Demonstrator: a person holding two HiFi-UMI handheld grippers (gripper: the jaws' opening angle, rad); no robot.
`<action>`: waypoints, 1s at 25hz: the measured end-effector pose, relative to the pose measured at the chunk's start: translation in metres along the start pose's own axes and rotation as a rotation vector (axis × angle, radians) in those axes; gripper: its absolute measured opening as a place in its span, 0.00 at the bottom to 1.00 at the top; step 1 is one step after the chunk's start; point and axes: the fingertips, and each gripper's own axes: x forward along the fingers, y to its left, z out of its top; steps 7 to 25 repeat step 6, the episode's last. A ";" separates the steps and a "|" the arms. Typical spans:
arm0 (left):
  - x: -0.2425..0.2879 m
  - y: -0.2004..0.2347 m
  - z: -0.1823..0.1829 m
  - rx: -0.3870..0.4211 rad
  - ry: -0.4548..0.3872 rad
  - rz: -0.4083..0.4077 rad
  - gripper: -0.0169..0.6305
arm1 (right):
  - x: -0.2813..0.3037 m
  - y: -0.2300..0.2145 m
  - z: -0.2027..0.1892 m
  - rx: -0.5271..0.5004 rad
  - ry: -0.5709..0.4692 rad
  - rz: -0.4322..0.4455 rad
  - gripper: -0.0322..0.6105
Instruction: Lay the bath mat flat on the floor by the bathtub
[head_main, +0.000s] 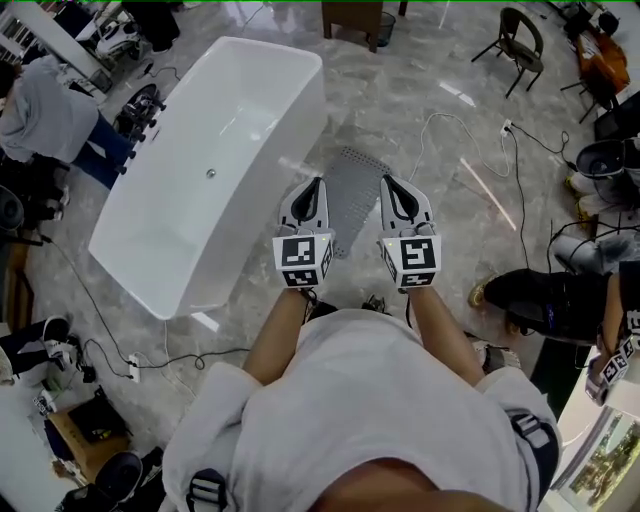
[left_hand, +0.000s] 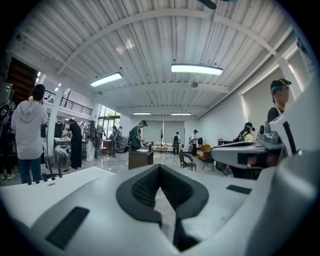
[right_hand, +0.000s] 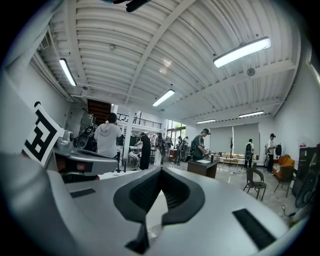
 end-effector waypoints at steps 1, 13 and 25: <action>0.001 -0.003 0.000 0.009 -0.002 -0.004 0.04 | -0.001 -0.001 0.000 -0.001 -0.001 -0.002 0.06; 0.009 -0.009 0.003 0.014 -0.002 -0.016 0.04 | 0.003 -0.009 0.001 -0.004 0.005 -0.007 0.06; 0.009 -0.009 0.003 0.014 -0.002 -0.016 0.04 | 0.003 -0.009 0.001 -0.004 0.005 -0.007 0.06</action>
